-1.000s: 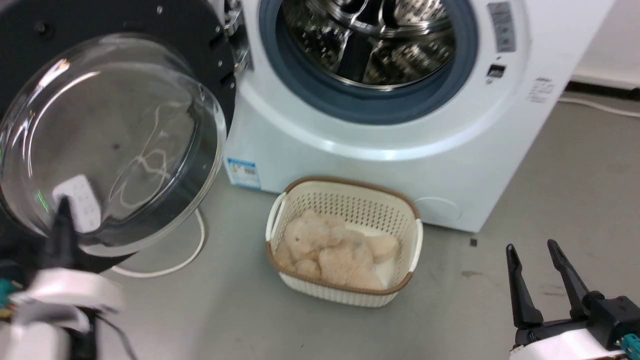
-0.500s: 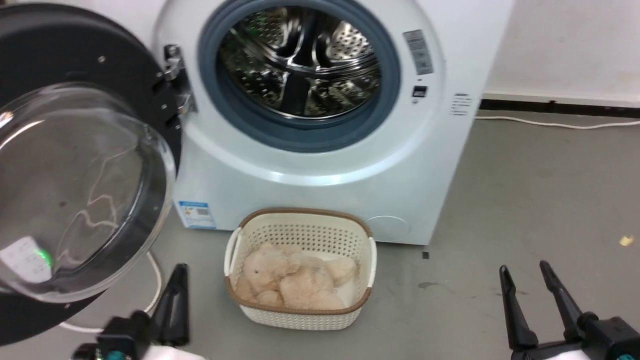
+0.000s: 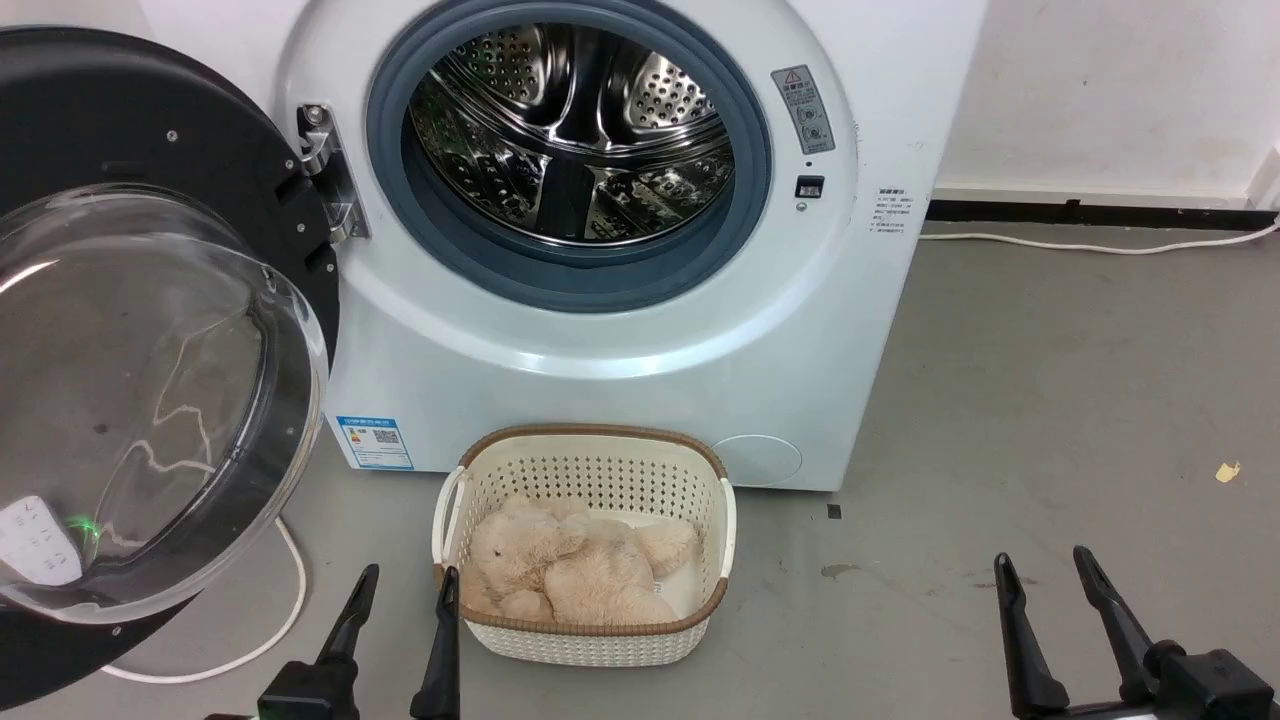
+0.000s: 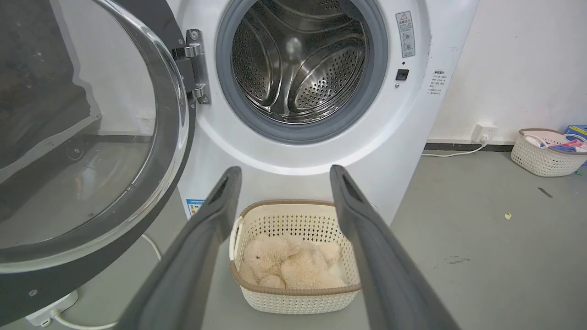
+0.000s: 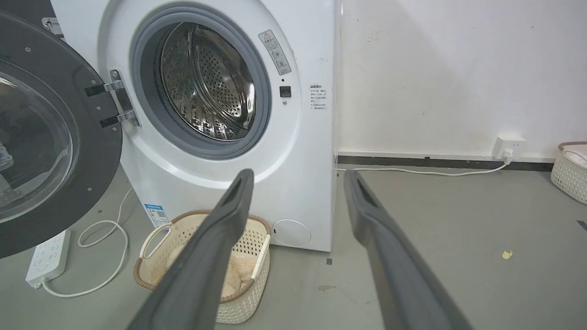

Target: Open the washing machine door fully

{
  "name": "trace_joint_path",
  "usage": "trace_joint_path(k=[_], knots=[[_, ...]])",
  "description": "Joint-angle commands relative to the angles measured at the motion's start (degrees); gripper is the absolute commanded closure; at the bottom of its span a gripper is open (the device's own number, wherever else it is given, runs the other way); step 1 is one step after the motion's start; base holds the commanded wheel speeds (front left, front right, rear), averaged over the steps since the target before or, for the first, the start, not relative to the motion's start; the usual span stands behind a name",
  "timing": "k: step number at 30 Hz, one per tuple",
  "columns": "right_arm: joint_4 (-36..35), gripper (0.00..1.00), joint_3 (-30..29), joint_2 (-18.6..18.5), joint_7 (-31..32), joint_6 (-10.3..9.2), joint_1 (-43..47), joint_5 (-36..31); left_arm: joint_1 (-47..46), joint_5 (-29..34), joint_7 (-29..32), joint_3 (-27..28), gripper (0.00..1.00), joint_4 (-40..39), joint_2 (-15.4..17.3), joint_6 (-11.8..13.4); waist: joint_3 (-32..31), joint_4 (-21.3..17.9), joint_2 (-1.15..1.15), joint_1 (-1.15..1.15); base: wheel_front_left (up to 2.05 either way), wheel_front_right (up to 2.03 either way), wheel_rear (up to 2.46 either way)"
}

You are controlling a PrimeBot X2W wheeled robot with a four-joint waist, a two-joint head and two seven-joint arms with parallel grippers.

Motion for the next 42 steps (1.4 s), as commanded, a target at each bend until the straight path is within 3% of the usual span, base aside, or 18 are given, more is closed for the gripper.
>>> trace_joint_path(k=[1, 17, 18, 42], knots=[[0.29, 0.00, 0.06, 0.08, -0.27, 0.03, 0.45, 0.24, 0.48, 0.40, -0.16, 0.02, 0.00, -0.14, -0.02, 0.27, 0.02, 0.06, 0.00, 0.00, 0.00, 0.00, 0.00], [0.86, 0.00, 0.54, 0.08, -0.38, 0.03, 0.23, 0.54, -0.42, 0.21, -0.68, -0.13, 0.00, 0.08, 0.08, 1.14, -0.12, 0.11, 0.00, 0.00, 0.00, 0.00, 0.00], [0.77, 1.00, 0.45, 0.00, -0.03, 0.00, 0.00, 0.34, -0.07, 0.26, -0.41, -0.13, 1.00, 0.07, 0.01, 1.03, -0.13, 0.11, 0.00, 0.00, 0.00, 0.00, 0.00], [0.54, 1.00, 0.61, 0.01, 2.37, 0.01, -1.37, -0.97, -1.15, 2.71, 1.90, 2.00, 1.00, -0.09, -1.52, -0.42, 0.15, 0.08, 0.00, 0.00, 0.00, 0.00, 0.00]])
